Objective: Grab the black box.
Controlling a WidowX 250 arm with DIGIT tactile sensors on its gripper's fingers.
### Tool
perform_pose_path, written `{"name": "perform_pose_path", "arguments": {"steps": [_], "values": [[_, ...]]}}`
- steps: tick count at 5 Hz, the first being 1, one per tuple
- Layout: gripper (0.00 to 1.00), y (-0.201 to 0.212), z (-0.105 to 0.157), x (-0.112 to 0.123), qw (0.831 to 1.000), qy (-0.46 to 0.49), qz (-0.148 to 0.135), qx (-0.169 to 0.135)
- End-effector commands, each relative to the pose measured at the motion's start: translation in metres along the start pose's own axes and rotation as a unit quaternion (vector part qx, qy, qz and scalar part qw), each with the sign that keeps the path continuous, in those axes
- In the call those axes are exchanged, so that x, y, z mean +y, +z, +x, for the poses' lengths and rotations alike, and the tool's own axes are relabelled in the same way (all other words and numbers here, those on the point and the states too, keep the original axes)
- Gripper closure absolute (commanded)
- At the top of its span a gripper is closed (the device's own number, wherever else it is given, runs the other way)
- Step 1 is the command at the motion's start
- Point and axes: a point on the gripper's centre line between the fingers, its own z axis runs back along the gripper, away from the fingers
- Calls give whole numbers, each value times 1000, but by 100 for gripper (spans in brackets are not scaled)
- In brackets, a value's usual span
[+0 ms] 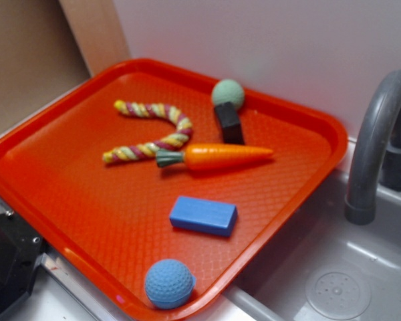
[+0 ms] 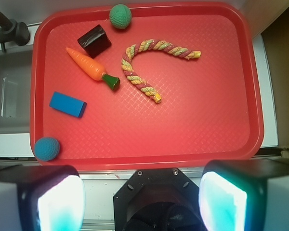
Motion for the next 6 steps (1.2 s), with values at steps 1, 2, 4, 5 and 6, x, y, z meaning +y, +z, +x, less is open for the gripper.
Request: {"name": "perform_pose_path", "arguments": {"steps": [1,2,4,5,6], "values": [[0,0,0,0,1000,0,0,0],[0,-32,27,-7,991,122,37,31],[0,-55,90,-60,982,184,-33,-35],[0,-81,113,-68,976,204,-34,-72],[0,-100,136,-64,968,229,-55,-89]]}}
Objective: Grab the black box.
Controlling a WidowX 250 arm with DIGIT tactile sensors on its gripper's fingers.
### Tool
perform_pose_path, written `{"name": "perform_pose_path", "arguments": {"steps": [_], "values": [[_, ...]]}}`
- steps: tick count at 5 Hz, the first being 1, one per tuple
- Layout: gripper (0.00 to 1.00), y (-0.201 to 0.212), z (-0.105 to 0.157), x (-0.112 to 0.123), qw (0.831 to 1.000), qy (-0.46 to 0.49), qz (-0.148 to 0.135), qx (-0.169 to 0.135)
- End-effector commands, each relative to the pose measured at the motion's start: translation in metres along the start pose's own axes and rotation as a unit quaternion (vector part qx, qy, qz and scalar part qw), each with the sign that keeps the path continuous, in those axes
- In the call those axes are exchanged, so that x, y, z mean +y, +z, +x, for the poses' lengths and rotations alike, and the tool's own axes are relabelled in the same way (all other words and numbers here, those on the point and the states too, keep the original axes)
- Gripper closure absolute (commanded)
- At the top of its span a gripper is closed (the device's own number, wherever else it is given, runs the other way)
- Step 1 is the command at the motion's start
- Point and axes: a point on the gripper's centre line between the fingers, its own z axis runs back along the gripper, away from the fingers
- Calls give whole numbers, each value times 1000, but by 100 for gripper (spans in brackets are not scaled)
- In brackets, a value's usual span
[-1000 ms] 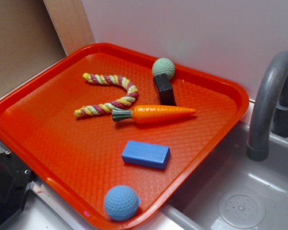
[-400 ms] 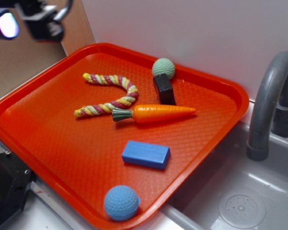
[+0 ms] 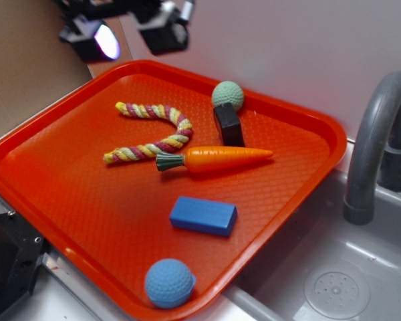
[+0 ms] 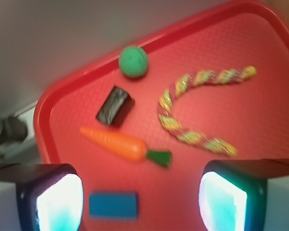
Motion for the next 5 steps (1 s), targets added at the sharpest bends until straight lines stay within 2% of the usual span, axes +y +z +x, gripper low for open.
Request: {"name": "perform_pose_path", "arguments": {"steps": [1,3,4,5], "values": [[0,-30,39,-16,998,44,-37,-16],[0,-80,50,-23,998,62,-18,2],[0,-114,61,-33,998,62,-10,22],[0,-140,61,-38,997,63,8,33]]}}
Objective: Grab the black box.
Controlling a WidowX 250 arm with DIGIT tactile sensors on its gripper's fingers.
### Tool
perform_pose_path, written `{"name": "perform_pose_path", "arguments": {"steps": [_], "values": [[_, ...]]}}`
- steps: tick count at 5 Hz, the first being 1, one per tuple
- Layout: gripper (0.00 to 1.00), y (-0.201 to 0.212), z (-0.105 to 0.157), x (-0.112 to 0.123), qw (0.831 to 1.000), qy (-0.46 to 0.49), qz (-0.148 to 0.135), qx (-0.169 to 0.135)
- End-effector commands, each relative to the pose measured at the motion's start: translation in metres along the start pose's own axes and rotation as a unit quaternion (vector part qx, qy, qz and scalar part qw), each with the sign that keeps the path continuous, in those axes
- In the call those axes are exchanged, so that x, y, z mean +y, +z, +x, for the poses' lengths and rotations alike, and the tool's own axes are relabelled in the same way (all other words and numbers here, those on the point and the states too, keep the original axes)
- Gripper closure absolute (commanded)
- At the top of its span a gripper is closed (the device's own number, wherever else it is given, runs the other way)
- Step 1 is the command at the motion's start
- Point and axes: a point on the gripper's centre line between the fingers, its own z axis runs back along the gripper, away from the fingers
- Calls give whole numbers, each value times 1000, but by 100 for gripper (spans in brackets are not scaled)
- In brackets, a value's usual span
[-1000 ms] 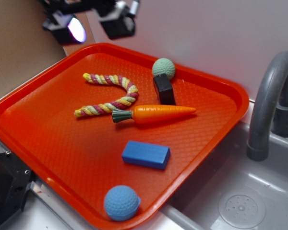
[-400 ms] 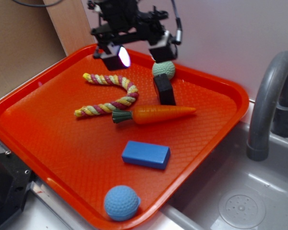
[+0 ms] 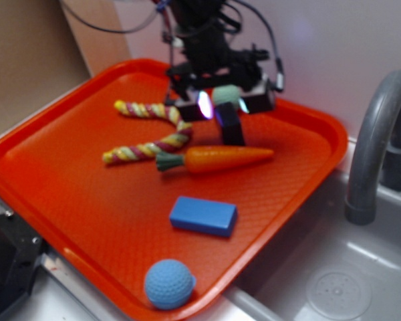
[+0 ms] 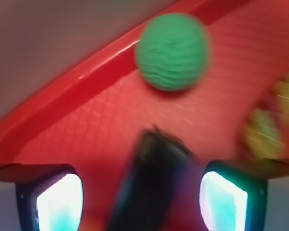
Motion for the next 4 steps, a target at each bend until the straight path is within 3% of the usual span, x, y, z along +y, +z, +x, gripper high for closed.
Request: {"name": "perform_pose_path", "arguments": {"steps": [1,2,3,4], "values": [[100,-28,51,-14,999,9,27,-17],[100,-9,57,-4,1000,-18,21,-12],[100,25,53,7,999,-36,4,-26],[19,60,53,14,996,-71,-6,-45]]}}
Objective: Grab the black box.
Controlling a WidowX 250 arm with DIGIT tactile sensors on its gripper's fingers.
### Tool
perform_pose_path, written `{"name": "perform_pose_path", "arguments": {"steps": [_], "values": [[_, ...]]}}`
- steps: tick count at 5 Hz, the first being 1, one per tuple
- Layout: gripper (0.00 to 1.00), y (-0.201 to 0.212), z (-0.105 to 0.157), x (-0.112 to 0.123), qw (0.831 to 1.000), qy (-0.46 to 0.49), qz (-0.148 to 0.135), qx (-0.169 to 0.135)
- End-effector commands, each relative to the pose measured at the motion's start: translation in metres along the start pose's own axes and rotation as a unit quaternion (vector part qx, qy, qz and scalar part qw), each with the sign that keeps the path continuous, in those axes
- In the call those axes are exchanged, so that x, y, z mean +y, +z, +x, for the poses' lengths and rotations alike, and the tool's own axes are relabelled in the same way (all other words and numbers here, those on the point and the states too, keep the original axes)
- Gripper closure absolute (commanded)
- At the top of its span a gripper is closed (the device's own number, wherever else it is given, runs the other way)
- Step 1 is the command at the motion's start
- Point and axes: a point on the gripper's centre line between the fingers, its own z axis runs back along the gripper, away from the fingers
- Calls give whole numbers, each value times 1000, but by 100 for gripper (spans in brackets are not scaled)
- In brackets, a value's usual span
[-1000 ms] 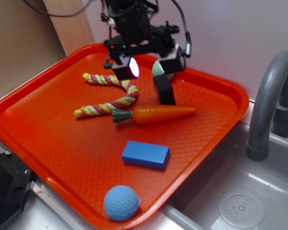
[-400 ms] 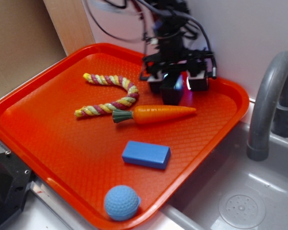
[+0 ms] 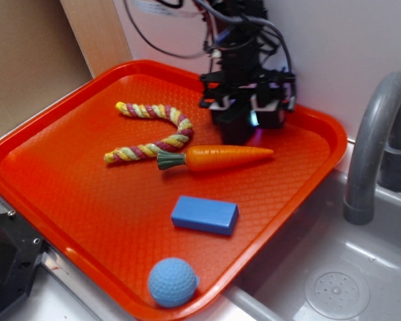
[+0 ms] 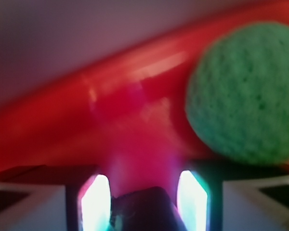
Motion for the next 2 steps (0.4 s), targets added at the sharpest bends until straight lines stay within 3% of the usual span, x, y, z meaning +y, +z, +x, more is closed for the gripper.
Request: {"name": "perform_pose_path", "arguments": {"steps": [1,2], "values": [[0,75,16,9,996,-35,-47,-73],[0,72,15,7,995,-48,-46,-75]]}}
